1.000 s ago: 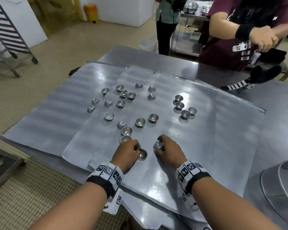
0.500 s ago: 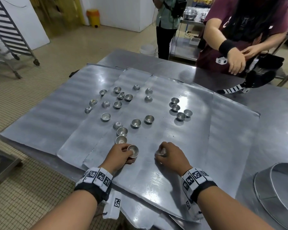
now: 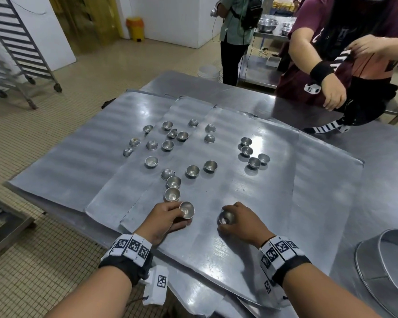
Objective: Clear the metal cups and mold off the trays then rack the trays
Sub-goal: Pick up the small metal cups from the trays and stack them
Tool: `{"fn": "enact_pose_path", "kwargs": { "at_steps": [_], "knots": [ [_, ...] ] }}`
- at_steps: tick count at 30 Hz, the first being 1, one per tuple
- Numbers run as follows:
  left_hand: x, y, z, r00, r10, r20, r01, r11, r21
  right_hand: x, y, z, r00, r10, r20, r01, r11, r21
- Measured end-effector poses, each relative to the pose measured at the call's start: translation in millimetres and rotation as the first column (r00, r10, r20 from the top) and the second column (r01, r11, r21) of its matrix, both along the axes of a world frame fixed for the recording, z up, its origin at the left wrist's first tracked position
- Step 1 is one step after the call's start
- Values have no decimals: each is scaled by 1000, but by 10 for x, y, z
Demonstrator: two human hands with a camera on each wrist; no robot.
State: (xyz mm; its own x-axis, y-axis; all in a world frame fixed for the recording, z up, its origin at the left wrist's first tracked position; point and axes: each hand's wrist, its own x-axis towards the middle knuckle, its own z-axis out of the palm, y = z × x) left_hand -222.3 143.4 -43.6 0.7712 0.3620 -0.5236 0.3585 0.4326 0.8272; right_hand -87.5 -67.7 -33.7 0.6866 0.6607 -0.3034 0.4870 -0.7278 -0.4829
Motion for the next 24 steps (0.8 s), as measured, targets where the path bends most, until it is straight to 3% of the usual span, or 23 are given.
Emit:
{"fn": "enact_pose_path", "kwargs": {
  "at_steps": [3, 7, 10, 14, 24],
  "knots": [
    [-57, 20, 40, 1000, -17, 6, 17, 1000, -17, 2, 31, 11, 1000, 6, 17, -6, 1000, 23],
    [-132, 70, 83, 1000, 18, 19, -17, 998, -64, -101, 254, 156, 999, 16, 39, -25, 966, 256],
    [-199, 112, 164, 998, 37, 56, -30, 994, -109, -274, 535, 365, 991, 99, 90, -126, 917, 380],
    [-306, 182, 268, 983, 102, 149, -77, 983, -168, -484, 851, 456, 967, 209, 146, -250, 889, 383],
    [-616, 428, 279, 963, 210, 170, -188, 972, -138, -724, 1298, 320, 956, 252, 151, -289, 899, 330]
  ]
}}
